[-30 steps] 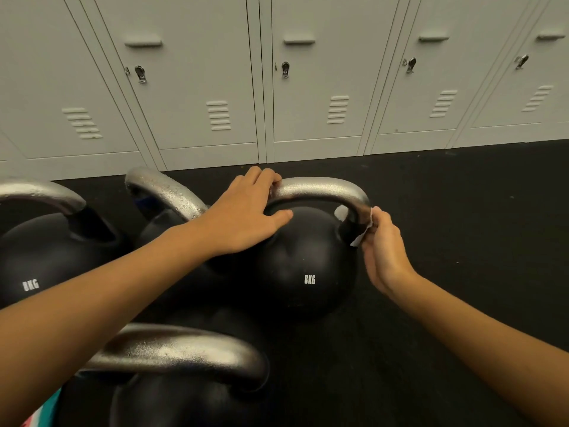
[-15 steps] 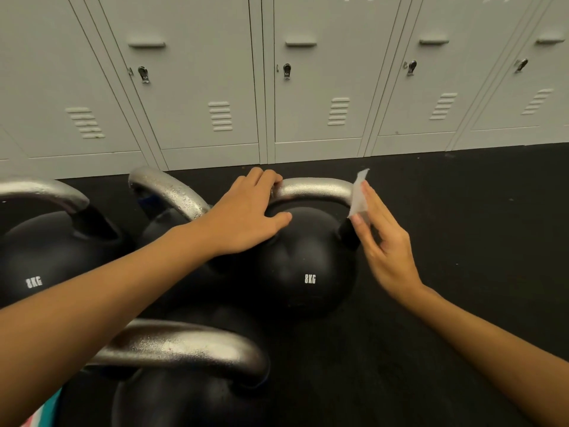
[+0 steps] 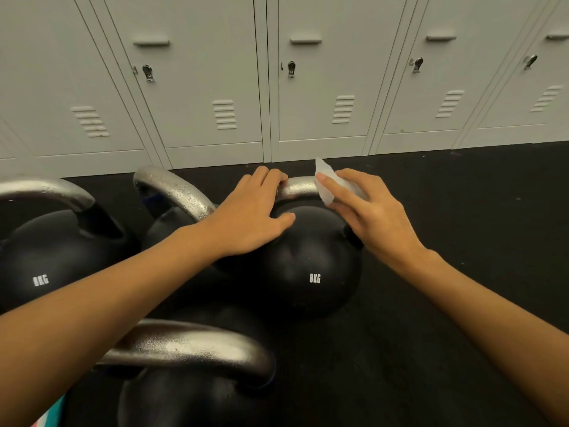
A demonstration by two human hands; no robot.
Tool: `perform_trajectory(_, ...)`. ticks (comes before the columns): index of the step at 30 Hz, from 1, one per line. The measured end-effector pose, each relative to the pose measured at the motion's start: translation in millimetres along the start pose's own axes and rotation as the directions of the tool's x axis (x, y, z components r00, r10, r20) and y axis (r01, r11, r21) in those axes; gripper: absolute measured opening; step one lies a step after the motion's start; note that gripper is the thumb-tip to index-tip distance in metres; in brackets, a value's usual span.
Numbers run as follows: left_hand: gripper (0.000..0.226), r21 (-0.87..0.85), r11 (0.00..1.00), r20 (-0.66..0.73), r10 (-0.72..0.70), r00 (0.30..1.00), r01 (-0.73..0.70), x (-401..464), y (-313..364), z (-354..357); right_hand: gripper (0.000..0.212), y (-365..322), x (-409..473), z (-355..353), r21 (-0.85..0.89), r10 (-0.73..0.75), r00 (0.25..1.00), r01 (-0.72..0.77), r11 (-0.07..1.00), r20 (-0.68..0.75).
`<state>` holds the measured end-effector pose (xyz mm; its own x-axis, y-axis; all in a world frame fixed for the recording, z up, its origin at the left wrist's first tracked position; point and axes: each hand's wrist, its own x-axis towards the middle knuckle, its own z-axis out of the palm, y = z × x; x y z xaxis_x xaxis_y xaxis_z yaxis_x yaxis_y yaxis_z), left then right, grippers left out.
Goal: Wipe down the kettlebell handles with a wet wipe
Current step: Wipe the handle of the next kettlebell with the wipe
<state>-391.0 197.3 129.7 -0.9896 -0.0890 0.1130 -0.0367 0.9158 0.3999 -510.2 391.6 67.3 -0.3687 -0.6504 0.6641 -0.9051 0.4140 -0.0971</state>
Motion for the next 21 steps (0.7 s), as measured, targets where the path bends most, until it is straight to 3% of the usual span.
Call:
perform_trajectory(3, 0.059, 0.012, 1.000, 0.006, 0.009, 1.000, -0.009, -1, 0, 0, 0.049, 2, -9, 1, 0.038, 0.061, 0.998, -0.061, 0.997, 0.003)
perform_trajectory(5, 0.059, 0.018, 1.000, 0.009, 0.011, 1.000, -0.011, -1, 0, 0, 0.050, 6, -19, 5, 0.166, 0.179, 0.984, -0.178, 0.970, 0.009)
perform_trajectory(8, 0.060, 0.022, 1.000, 0.010, 0.014, 1.000, -0.014, -1, -1, -1, 0.046, 1, -37, 5, 0.426, 0.454, 0.884, -0.455, 0.782, 0.110)
perform_trajectory(10, 0.060, 0.023, 1.000, 0.016, 0.014, 1.000, -0.014, -2, 0, 0, 0.044, -7, -49, 6, 0.480, 0.474, 0.859, -0.504, 0.718, 0.192)
perform_trajectory(13, 0.060, 0.022, 1.000, 0.015, 0.020, 1.000, -0.020, -2, 0, -1, 0.064, -12, -55, 3, 0.530, 0.435, 0.875, -0.477, 0.701, 0.213)
perform_trajectory(18, 0.060, 0.022, 1.000, 0.019, 0.017, 1.000, -0.017, -2, 0, -2, 0.048, -12, -43, -1, 0.483, 0.339, 0.940, -0.310, 0.819, 0.029)
perform_trajectory(21, 0.060, 0.023, 1.000, 0.021, 0.016, 1.000, -0.017, -3, 0, -1, 0.041, -4, -31, 2, 0.292, 0.150, 0.983, -0.115, 0.949, -0.101)
